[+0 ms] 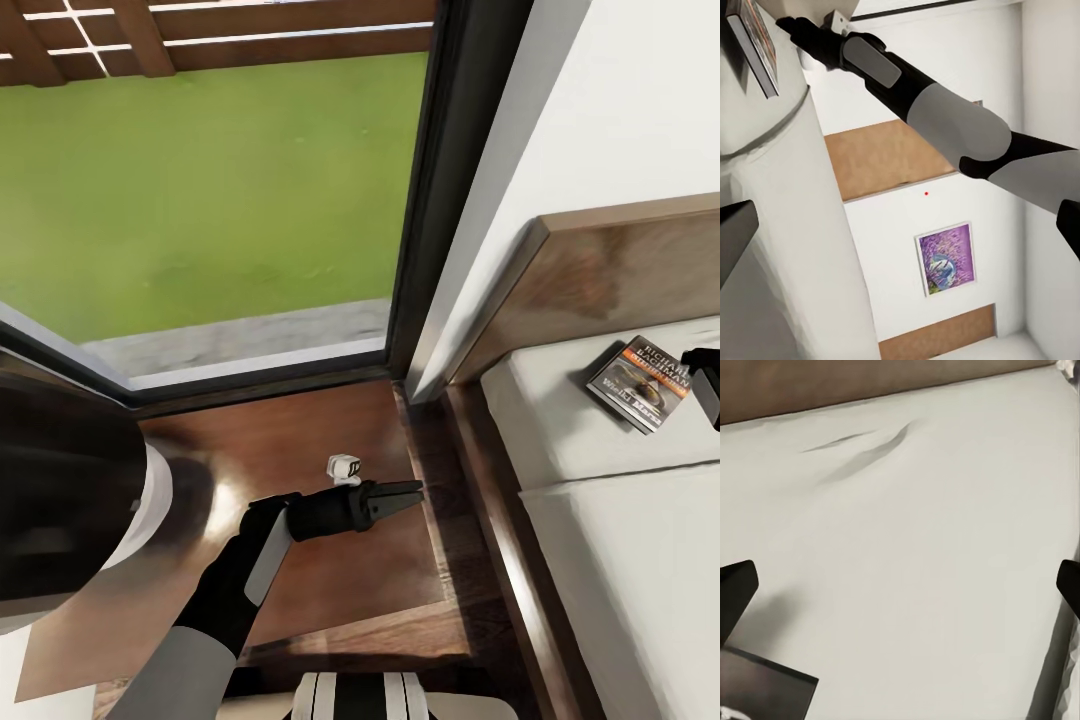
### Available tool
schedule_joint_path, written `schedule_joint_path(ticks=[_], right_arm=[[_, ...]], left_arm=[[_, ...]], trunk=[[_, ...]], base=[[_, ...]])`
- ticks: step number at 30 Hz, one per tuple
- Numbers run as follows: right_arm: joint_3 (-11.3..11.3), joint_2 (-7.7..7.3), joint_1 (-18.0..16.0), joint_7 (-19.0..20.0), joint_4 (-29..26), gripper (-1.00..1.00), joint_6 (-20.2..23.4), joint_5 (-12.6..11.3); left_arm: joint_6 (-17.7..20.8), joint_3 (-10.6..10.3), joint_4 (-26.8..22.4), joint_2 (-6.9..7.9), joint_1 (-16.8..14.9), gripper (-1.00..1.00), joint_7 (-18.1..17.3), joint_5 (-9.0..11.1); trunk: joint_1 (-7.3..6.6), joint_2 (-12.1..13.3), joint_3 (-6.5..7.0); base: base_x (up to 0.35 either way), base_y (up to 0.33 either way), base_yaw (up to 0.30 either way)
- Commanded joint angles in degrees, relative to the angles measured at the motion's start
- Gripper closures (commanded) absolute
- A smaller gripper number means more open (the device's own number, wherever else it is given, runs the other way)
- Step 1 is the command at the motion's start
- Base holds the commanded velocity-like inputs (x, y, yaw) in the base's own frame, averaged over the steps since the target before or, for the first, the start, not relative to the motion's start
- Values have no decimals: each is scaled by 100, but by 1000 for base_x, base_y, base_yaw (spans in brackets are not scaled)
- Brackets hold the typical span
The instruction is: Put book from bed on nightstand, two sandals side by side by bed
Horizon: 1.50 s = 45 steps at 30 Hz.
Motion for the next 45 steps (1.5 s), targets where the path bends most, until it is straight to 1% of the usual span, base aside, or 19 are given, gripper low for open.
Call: schedule_joint_path(ticks=[1,18,20,26,35,44,45], right_arm=[[-28,3,-3,3,-10,-100,17,59],[-33,3,-3,0,-15,-100,-11,59],[-32,3,-3,-2,-14,-100,-11,58],[-26,4,-3,1,-14,-100,-11,57],[-25,4,-3,2,-14,-100,-11,59],[-34,3,-3,3,-14,-100,-11,59],[-34,3,-3,3,-14,-100,-11,59]], left_arm=[[57,-3,1,0,-2,-100,-4,28],[57,-3,1,0,-2,-100,-4,28],[57,-3,1,0,-2,-100,-4,28],[57,-3,1,0,-2,-100,-4,28],[57,-3,1,0,-2,-100,-4,28],[57,-3,1,0,-2,-100,-4,28],[57,-3,1,0,-2,-100,-4,28]], trunk=[[0,-1,-3],[0,-1,-3],[44,-81,-38],[44,-81,-38],[241,-442,-200],[241,-442,-200],[263,-483,-218]], base=[[0,0,0],[0,0,0],[0,0,0],[0,0,0],[0,0,0],[0,0,0],[0,0,0]])
